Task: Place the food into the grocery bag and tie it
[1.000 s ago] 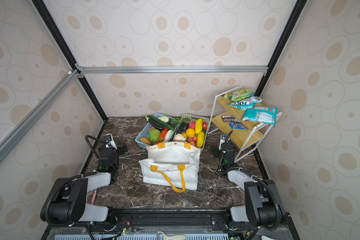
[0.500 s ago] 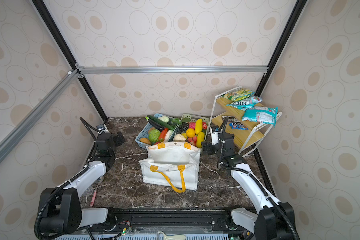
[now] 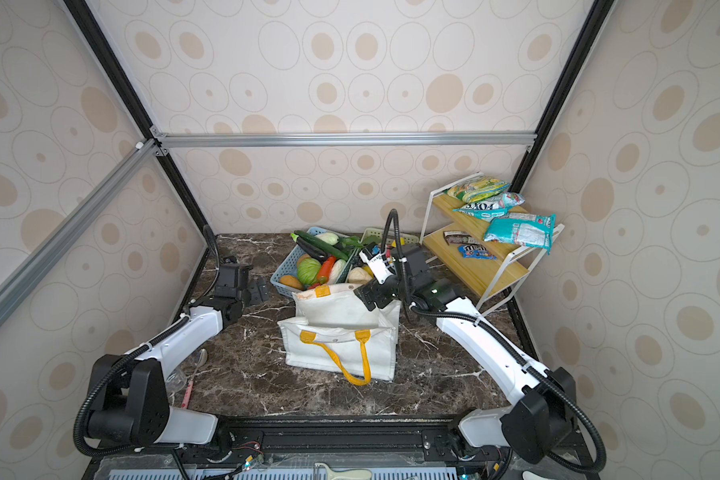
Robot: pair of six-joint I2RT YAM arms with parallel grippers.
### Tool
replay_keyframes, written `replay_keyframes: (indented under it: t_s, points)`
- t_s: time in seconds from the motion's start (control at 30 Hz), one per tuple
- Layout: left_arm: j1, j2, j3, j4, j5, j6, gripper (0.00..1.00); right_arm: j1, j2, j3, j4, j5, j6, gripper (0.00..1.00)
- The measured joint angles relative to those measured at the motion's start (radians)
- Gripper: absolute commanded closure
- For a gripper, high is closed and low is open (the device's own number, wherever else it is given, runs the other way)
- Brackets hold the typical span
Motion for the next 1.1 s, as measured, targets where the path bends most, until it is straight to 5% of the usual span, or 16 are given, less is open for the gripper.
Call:
replay_keyframes:
  t_s: [0.5, 0.63, 0.97, 1.1]
  points:
    - [-0.003, -0.018, 0.042, -0.084, 0.037, -0.002, 0.01, 0.066, 0.306, 0.203, -0.09, 0.098, -0.143, 0.14]
    - [-0.003, -0.038, 0.047, -0.103, 0.047, 0.002, 0.01, 0.068, 0.319, 0.204, -0.13, 0.154, -0.19, 0.29]
    - [-0.004, -0.064, 0.11, -0.132, 0.139, 0.006, 0.01, 0.068, 0.306, 0.187, -0.177, 0.198, -0.271, 0.86]
    - [-0.004, -0.075, 0.138, -0.137, 0.179, 0.005, 0.01, 0.067, 0.299, 0.185, -0.185, 0.177, -0.275, 0.99]
